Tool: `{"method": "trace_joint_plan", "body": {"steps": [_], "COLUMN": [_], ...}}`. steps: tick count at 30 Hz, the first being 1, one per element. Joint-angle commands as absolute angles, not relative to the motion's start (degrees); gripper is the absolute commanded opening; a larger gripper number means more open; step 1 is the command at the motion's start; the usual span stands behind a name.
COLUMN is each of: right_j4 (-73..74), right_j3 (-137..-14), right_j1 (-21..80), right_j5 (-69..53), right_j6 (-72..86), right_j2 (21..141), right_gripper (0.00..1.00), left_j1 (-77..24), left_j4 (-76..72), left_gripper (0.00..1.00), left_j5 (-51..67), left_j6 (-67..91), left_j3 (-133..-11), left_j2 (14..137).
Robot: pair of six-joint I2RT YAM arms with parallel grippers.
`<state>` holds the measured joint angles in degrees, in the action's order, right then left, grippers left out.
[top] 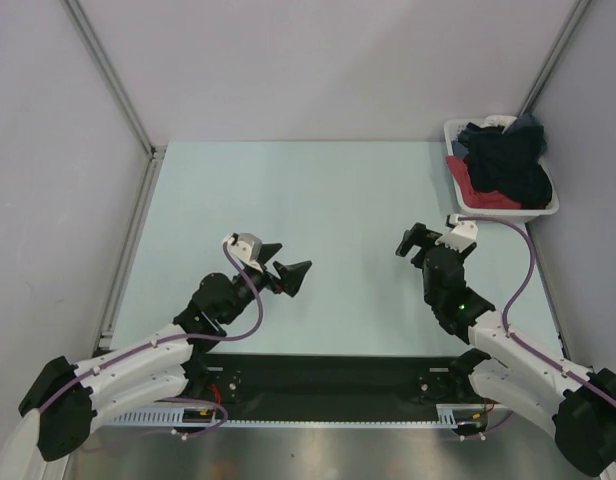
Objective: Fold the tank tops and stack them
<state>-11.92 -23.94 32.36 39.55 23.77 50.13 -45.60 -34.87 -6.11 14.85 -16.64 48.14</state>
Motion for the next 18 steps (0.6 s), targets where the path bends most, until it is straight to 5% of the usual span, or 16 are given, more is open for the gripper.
{"method": "trace_joint_plan", "body": {"steps": [1,10,18], "right_j4": [-14.5,-0.7,11.4], "right_j3": [-22.7,-35.8,-58.4], "right_j1": [31.8,19.3,-1.8], "right_j5": [37.1,27.6,19.2], "right_j6": [23.2,22.9,30.5], "right_j2": [49.1,54.9,71.4], "right_gripper": [1.0,0.84,0.89], "left_j1": [-45.4,-45.4,-45.4], "left_j4": [-34.1,-34.1,-33.6], "left_gripper": [1.0,1.0,1.0], "left_j5": [-7.8,-7.1,-6.9], "left_j6": [13.1,15.0,16.3], "left_j3": [-16.2,-15.6,-15.3], "left_j2": [46.7,44.8,43.7]}}
